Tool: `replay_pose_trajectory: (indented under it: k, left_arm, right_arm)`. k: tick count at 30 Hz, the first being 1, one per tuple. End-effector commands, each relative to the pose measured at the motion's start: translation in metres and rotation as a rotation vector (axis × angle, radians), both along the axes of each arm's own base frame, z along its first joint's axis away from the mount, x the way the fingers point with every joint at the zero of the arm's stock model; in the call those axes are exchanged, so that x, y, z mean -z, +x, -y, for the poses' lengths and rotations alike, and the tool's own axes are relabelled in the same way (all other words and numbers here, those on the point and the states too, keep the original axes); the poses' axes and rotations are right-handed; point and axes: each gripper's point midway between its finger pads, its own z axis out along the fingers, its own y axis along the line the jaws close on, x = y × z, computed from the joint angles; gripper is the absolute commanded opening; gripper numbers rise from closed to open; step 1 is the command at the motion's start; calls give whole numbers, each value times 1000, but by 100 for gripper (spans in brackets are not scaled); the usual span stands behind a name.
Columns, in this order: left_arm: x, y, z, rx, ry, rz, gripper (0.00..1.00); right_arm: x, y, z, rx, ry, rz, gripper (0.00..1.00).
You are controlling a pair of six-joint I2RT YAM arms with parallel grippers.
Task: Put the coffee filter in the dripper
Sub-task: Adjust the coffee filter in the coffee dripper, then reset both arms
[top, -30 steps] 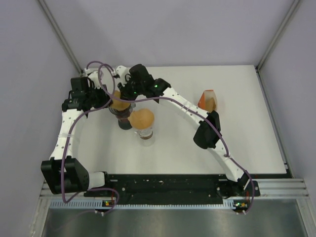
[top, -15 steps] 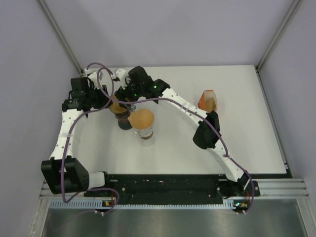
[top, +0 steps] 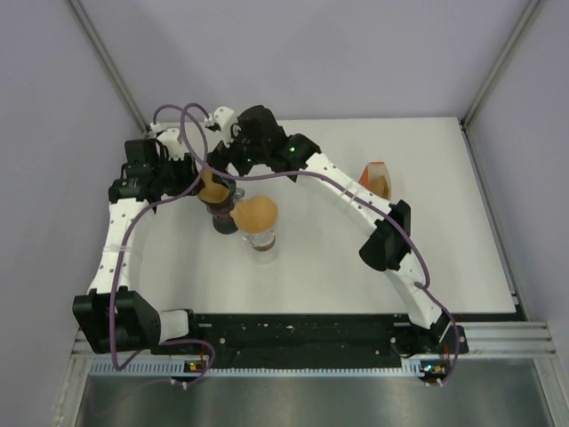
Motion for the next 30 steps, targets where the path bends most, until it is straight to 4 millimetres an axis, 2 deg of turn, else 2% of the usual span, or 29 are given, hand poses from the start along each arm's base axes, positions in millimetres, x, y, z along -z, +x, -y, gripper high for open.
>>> replay_pose_trajectory:
  k: [1,5,7,9,12,13,17,20,21,23,24,25,27,30]
  left_arm:
    - [-27,3,3,26,9,76,52]
    - [-38,3,-1,7,21,92,57]
    - [-49,4,-5,-12,39,112,60]
    - [-65,2,-10,-29,54,145,64]
    - [-90,2,-17,-61,60,197,69]
    - [-96,2,-22,-81,62,207,70]
    - [-113,1,-56,-244,74,245,75]
    - [-116,-2,-89,-367,85,265,84]
    - [-115,-3,-101,-411,105,269,85]
    - [-107,-3,-119,-479,143,274,90]
    - [-101,-2,-126,-502,147,270,90]
    - [-95,-2,-129,-512,140,263,92]
    - [-84,0,-130,-520,122,252,93]
    - [-69,5,-134,-537,39,208,99]
  right_arm:
    - [-86,-16,12,-9,140,117,99]
    - [-110,-18,33,30,152,149,99]
    - [-123,-15,53,78,154,166,99]
    - [-132,-10,80,161,141,183,99]
    - [-144,3,140,308,128,195,99]
    - [-141,11,166,370,118,187,99]
    - [-145,22,288,664,141,162,99]
    - [-128,13,366,852,141,152,99]
    - [-115,8,392,912,126,140,99]
    - [-107,-7,435,1009,132,144,99]
    - [-94,-9,454,1054,118,130,99]
    - [-90,-16,471,1093,123,131,99]
    - [-64,-22,503,1181,100,91,99]
    - [-34,-27,518,1236,82,54,99]
